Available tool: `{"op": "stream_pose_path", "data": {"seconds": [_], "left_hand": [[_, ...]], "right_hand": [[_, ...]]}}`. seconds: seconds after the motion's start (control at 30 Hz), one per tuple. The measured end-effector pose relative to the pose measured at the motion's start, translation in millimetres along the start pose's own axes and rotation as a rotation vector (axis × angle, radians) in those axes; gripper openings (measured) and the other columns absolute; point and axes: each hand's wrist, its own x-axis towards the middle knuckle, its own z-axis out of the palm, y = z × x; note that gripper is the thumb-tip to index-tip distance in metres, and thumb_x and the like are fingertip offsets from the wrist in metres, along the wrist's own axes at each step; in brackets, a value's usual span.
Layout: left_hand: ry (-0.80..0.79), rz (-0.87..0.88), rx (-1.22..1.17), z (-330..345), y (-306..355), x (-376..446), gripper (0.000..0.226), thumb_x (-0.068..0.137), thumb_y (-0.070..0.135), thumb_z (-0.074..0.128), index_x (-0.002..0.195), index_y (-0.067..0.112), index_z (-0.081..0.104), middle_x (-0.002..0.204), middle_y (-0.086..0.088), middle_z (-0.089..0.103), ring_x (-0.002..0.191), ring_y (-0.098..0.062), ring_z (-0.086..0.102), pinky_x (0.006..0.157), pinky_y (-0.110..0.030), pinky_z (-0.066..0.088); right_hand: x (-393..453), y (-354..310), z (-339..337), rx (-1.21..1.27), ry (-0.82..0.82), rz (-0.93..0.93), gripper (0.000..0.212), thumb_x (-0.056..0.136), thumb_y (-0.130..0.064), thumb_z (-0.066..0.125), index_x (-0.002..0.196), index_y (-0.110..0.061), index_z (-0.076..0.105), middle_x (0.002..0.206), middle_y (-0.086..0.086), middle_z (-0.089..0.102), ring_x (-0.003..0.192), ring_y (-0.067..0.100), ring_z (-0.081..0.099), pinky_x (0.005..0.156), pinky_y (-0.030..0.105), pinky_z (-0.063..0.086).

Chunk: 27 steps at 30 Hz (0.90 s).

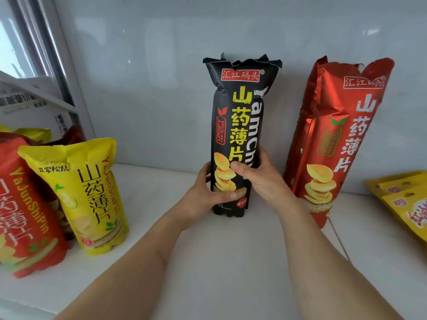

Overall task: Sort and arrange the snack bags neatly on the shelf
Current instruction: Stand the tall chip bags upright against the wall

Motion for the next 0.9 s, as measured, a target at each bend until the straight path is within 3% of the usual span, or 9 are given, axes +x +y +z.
{"op": "stream_pose_path", "data": {"seconds": [0.1,0.23,0.3,0.4,0.57,0.67,0.77,0.9], "left_hand": [[-0.081,-0.036,0.013,-8.7,-1.3,11.1,0.113,0.061,0.04,0.096,0.151,0.042,0.028,0.141,0.018,0.055,0.127,-0.002,0.055,0.112,-0.038,0.044],[-0.195,-0.064,-0.019,-10.2,-6.2,24.5,0.111,0.063,0.029,0.093,0.152,0.032,0.026,0.13,0.017,0.065,0.12,-0.003,0.062,0.104,-0.028,0.049],[-0.224,-0.052,-0.024,-10.3,-8.8,28.8,0.105,0.07,0.019,0.092,0.151,0.03,0.026,0.135,0.009,0.064,0.125,-0.01,0.061,0.11,-0.038,0.046],[-0.247,-0.022,-0.028,-12.2,-12.6,35.1,0.107,0.068,0.016,0.092,0.152,0.031,0.026,0.139,0.003,0.061,0.129,-0.016,0.059,0.113,-0.044,0.044],[-0.269,-0.012,-0.027,-12.8,-14.5,37.2,0.113,0.064,0.021,0.093,0.153,0.033,0.023,0.142,0.004,0.058,0.131,-0.014,0.057,0.113,-0.044,0.044],[-0.292,-0.013,-0.014,-7.0,-13.4,33.2,0.108,0.068,0.016,0.091,0.151,0.032,0.024,0.141,0.007,0.058,0.127,-0.009,0.058,0.108,-0.034,0.048],[-0.321,-0.009,-0.015,2.0,-11.6,29.8,0.093,0.077,0.0,0.083,0.143,0.037,0.029,0.136,0.011,0.059,0.119,0.001,0.061,0.094,-0.018,0.052],[-0.335,0.01,0.02,11.9,-8.9,31.9,0.092,0.076,0.002,0.085,0.142,0.035,0.03,0.133,0.014,0.06,0.116,0.007,0.061,0.097,-0.019,0.052]], "right_hand": [[3.1,4.7,0.9,0.015,-0.006,-0.005,0.097,0.064,-0.039,0.085,0.147,-0.028,0.035,0.123,-0.018,0.064,0.108,-0.005,0.062,0.083,0.014,0.05],[10.4,5.1,-1.0,-0.03,0.004,-0.001,0.109,0.054,-0.055,0.089,0.145,-0.035,0.033,0.133,-0.014,0.06,0.122,0.007,0.058,0.105,0.04,0.047],[12.7,2.7,-1.5,-0.03,-0.004,-0.016,0.111,0.053,-0.057,0.086,0.146,-0.035,0.032,0.132,-0.014,0.061,0.12,0.006,0.059,0.101,0.035,0.049],[17.5,0.3,-1.1,-0.004,-0.017,-0.042,0.1,0.063,-0.046,0.083,0.147,-0.035,0.03,0.124,-0.019,0.064,0.109,-0.005,0.063,0.085,0.017,0.051],[13.7,-1.0,1.9,-0.025,-0.016,-0.035,0.103,0.059,-0.057,0.079,0.147,-0.036,0.03,0.125,-0.022,0.063,0.111,-0.006,0.061,0.087,0.018,0.048],[2.7,-3.6,-0.7,-0.02,0.005,-0.054,0.101,0.058,-0.057,0.078,0.146,-0.032,0.034,0.124,-0.02,0.065,0.111,-0.005,0.062,0.081,0.011,0.049],[-10.0,-3.3,-5.7,-0.011,0.051,-0.063,0.095,0.058,-0.059,0.076,0.141,-0.034,0.039,0.119,-0.024,0.067,0.109,-0.006,0.062,0.084,0.014,0.048],[-18.6,3.3,-9.4,0.004,0.15,-0.067,0.088,0.058,-0.06,0.077,0.136,-0.036,0.044,0.119,-0.021,0.068,0.111,0.0,0.064,0.096,0.03,0.049]]}}
